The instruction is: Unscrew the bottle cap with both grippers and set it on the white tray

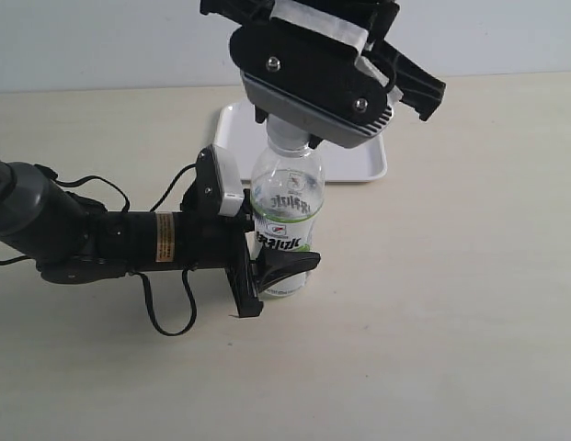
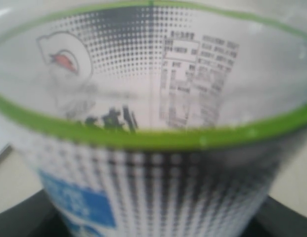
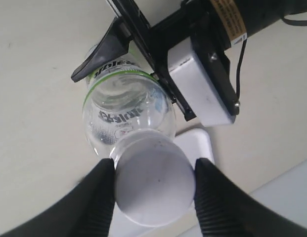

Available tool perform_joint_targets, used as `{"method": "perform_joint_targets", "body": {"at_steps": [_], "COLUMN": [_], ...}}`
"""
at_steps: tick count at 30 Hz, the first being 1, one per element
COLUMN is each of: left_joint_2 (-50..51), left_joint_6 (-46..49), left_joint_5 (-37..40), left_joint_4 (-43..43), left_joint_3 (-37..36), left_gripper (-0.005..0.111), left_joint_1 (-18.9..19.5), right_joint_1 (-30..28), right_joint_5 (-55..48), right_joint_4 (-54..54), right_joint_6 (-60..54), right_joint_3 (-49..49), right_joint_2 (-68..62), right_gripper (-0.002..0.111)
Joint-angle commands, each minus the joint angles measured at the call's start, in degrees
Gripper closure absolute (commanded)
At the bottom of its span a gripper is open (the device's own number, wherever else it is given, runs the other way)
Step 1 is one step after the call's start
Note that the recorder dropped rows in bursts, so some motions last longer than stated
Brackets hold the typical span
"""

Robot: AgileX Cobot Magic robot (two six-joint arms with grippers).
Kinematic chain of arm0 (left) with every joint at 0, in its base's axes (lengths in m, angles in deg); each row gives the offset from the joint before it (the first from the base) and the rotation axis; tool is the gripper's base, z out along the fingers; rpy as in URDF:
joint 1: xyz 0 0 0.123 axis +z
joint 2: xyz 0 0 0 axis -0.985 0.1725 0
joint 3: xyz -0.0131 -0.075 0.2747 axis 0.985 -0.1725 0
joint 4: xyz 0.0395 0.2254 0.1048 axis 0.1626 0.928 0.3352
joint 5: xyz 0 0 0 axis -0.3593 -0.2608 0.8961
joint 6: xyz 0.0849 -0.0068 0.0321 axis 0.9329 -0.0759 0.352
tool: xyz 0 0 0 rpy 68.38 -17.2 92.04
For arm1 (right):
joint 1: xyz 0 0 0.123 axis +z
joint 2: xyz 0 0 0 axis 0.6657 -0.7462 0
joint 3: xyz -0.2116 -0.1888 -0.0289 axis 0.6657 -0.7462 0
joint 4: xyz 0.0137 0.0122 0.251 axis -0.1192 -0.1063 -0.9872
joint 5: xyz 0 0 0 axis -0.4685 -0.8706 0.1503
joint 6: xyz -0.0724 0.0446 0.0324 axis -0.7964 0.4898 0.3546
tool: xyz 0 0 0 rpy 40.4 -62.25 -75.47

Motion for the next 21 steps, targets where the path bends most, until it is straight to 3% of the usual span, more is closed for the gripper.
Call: {"method": "perform_joint_targets", "body": {"at_steps": [1, 3, 10, 13, 17, 21], "left_joint_2": [-0.30, -0.30, -0.30, -0.20, -0.20, -0.20], "left_joint_6": [0.43, 0.43, -1.54, -1.77, -1.73, -1.73], "left_joint_5": [1.28, 1.28, -0.96, -0.96, -0.85, -0.85], "left_joint_4": [0.29, 0.29, -0.22, -0.22, -0.22, -0.22], "left_joint_3": [-0.15, -0.15, -0.15, -0.15, -0.15, -0.15], "left_gripper": [0.107, 0.107, 0.107, 0.107, 0.107, 0.107], "left_joint_1": [-0.26, -0.26, -0.26, -0.26, -0.26, -0.26], "right_joint_1": [0.01, 0.01, -1.40, -4.51, -11.33, -19.15], "right_joint_5": [0.18, 0.18, 0.18, 0.18, 0.60, 10.15], "right_joint_4": [-1.44, -1.44, 1.89, 3.27, -0.43, -1.67], "right_joint_6": [2.26, 6.57, 46.75, 59.61, 61.19, 61.01], "right_joint_3": [0.12, 0.12, 0.12, -0.27, -4.38, -8.83], "right_joint_2": [2.56, 3.86, 8.56, 8.42, 7.03, 3.51], "right_gripper": [0.108, 0.108, 0.108, 0.108, 0.108, 0.108]}}
